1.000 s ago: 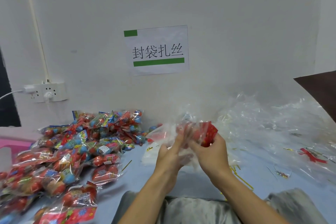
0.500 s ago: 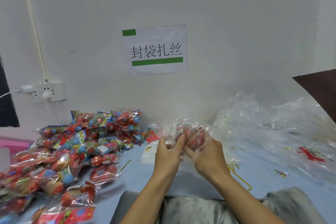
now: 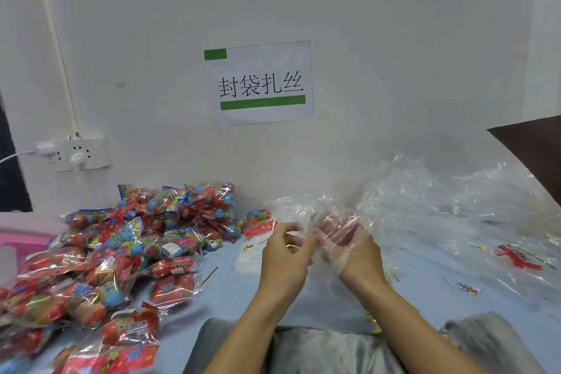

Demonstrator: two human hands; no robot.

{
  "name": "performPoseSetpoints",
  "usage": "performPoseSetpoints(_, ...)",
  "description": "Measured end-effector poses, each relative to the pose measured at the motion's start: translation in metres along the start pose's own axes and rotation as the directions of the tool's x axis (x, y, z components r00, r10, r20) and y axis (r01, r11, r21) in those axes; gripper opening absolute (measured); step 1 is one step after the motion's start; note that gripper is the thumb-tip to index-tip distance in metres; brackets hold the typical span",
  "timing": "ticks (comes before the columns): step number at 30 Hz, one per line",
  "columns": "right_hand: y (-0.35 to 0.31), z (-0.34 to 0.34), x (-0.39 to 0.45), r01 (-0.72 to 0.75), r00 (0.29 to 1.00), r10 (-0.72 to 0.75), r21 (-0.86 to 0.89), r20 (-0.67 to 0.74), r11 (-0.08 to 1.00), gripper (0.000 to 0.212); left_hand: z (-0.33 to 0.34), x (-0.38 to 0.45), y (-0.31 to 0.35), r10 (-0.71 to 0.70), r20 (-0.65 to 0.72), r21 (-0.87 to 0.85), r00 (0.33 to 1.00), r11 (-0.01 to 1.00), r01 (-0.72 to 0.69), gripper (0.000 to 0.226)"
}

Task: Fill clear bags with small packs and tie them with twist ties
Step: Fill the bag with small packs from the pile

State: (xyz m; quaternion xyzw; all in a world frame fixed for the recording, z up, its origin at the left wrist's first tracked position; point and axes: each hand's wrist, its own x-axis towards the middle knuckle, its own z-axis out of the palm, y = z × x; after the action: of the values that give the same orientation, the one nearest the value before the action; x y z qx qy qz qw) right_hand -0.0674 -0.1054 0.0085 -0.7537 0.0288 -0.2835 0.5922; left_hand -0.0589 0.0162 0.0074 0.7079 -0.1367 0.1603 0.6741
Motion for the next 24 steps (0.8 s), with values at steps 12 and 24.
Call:
performPoseSetpoints(12, -0.006, -0.007, 0.003, 0.076, 0.981, -0.070, 0.023, -0.179, 0.997, 0.027, -0.001, -0.008, 0.016, 0.156, 0.196, -0.041, 0.968, 0.988, -0.150, 0.008)
performPoseSetpoints(24, -0.016, 0.004, 0.000, -0.183, 0.979, 0.201, 0.507, 0.018, 0.843, 0.023, -0.009, -0.001, 0.016, -0.428, 0.059, -0.438, 0.902, 0.801, 0.409, 0.061)
